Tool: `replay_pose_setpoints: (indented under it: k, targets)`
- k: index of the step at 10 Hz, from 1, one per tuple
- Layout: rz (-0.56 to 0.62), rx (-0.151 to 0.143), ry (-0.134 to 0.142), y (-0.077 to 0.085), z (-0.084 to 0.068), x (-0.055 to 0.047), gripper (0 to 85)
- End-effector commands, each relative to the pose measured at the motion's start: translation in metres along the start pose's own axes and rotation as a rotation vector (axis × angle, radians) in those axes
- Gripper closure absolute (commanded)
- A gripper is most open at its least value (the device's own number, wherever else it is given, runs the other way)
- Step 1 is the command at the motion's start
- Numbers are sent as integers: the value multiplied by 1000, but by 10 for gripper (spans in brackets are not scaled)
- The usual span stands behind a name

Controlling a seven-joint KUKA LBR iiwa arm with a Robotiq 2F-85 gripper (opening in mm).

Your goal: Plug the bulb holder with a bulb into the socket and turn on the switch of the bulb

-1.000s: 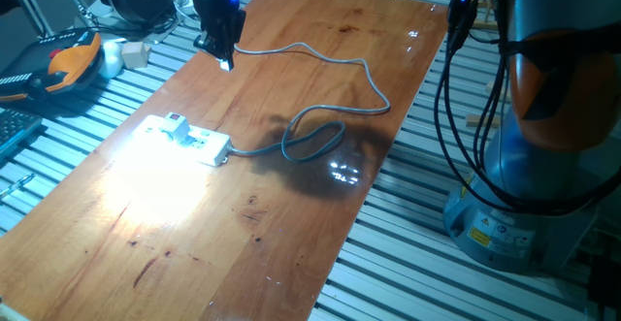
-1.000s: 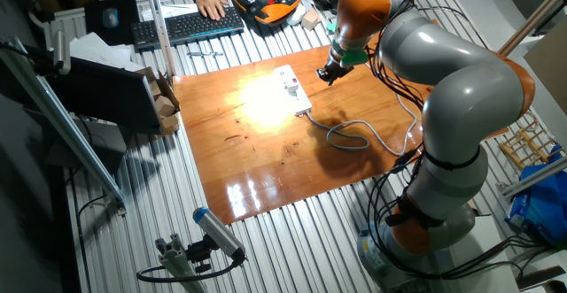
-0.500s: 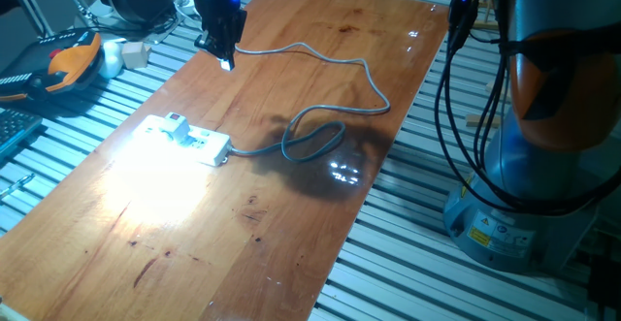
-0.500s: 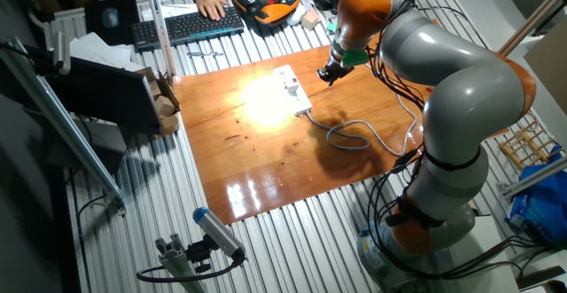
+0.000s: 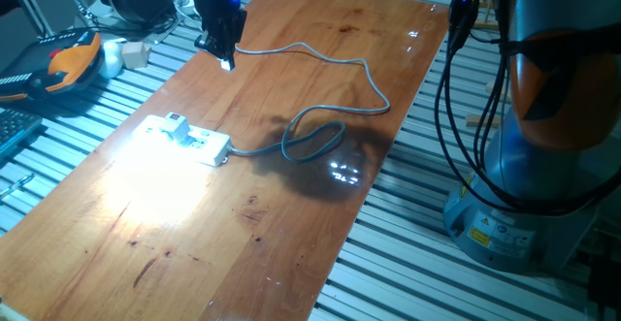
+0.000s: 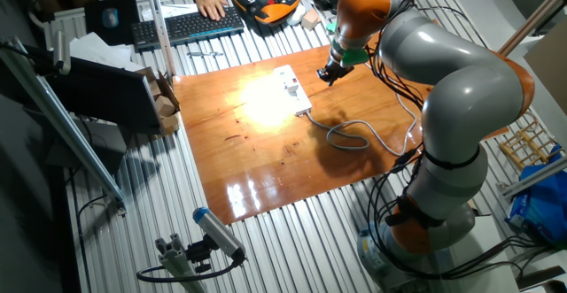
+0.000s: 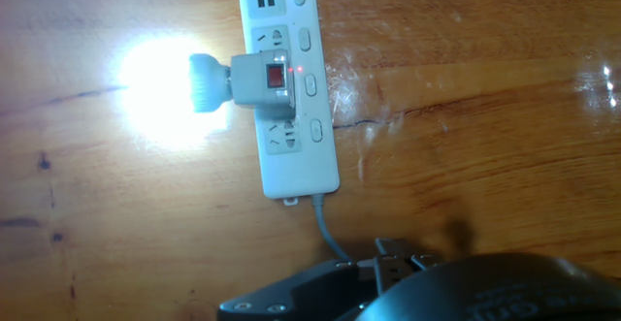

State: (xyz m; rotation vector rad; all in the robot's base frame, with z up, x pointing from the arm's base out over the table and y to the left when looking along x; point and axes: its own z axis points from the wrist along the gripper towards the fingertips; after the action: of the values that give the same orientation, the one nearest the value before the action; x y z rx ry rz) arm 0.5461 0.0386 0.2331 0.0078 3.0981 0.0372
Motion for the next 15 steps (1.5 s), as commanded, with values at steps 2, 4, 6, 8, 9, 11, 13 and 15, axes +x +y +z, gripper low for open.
replay_pose_setpoints:
  k: [2,4,6,8,9,11,13,15]
  targets:
    - [-2,1,5,-1,-1,1,850]
    - [-6,-5,8,-4,-1,3,850]
    - [-14,-7,8,-7,0,4,850]
    - [-18,4,9,-8,-4,5,850]
    - [-18,4,11,-9,-6,7,850]
    - [-15,5,12,-8,-5,8,850]
    - [-15,10,9,-8,-5,9,850]
    - [-13,8,8,-7,-5,10,850]
